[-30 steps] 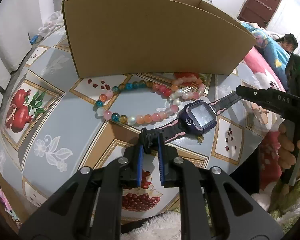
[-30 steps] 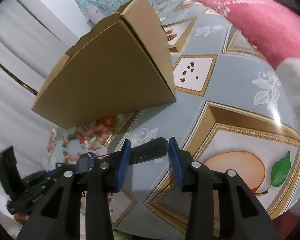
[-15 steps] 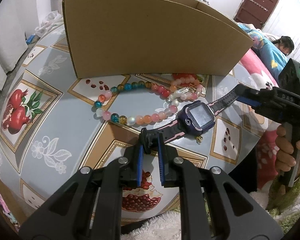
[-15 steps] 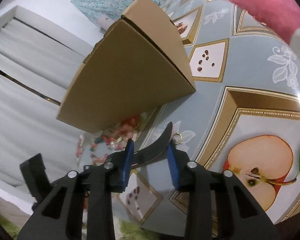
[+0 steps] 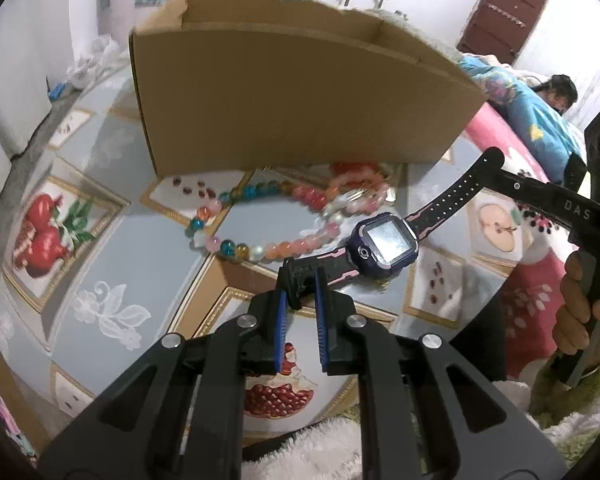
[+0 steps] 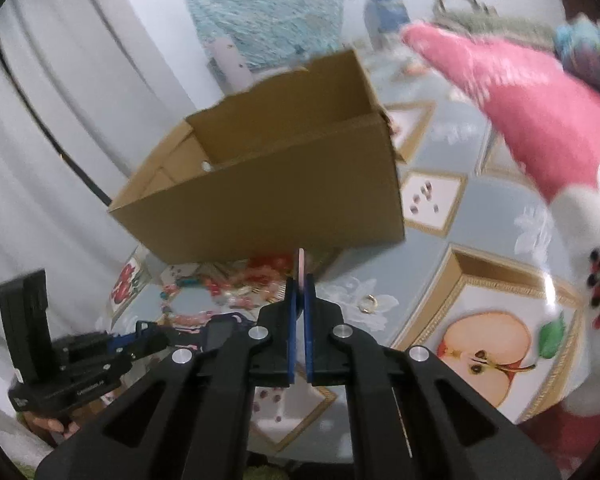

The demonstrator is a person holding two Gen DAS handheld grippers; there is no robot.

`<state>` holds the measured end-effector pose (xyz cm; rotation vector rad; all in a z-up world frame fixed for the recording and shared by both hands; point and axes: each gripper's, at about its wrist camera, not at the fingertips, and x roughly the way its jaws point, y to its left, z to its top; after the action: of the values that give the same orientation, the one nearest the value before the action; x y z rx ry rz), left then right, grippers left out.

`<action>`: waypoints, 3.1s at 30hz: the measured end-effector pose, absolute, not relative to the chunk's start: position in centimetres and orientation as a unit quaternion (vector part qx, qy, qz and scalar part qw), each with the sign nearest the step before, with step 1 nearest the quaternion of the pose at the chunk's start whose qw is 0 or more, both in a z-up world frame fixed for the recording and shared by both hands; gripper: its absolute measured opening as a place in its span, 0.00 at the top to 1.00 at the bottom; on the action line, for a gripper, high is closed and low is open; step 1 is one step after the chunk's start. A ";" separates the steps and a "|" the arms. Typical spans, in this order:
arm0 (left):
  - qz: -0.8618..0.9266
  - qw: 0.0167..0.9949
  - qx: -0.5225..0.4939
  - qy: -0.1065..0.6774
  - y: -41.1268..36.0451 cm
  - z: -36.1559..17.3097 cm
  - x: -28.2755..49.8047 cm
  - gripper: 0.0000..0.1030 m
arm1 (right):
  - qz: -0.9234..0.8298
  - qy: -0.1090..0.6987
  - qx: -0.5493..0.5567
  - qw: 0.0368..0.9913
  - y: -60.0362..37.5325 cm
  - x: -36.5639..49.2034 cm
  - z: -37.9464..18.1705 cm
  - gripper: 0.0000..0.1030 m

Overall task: Organize jewelry
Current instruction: 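Lift the black smartwatch with both tools and carry it into the box, then open both tools to release the watch inside the box, then withdraw both tools from the box back over the table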

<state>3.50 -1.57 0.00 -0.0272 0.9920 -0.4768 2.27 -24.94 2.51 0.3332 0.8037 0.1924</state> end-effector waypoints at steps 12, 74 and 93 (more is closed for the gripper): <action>-0.282 0.890 -0.008 0.359 0.4 11.0 6.0 0.89 | 0.151 0.290 0.115 0.938 -23.3 5.0 14.4 0.97; -0.217 0.842 -0.185 0.458 4.1 4.8 19.7 0.20 | 0.109 0.468 0.255 0.839 -32.5 17.9 4.1 0.53; -0.142 0.873 0.013 0.467 3.8 0.8 5.4 0.16 | -0.003 0.487 0.049 0.872 -27.7 2.7 0.9 0.23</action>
<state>5.44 3.81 0.78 0.0282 0.9762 -0.2977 2.71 -27.74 0.89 0.1017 1.0180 -0.0061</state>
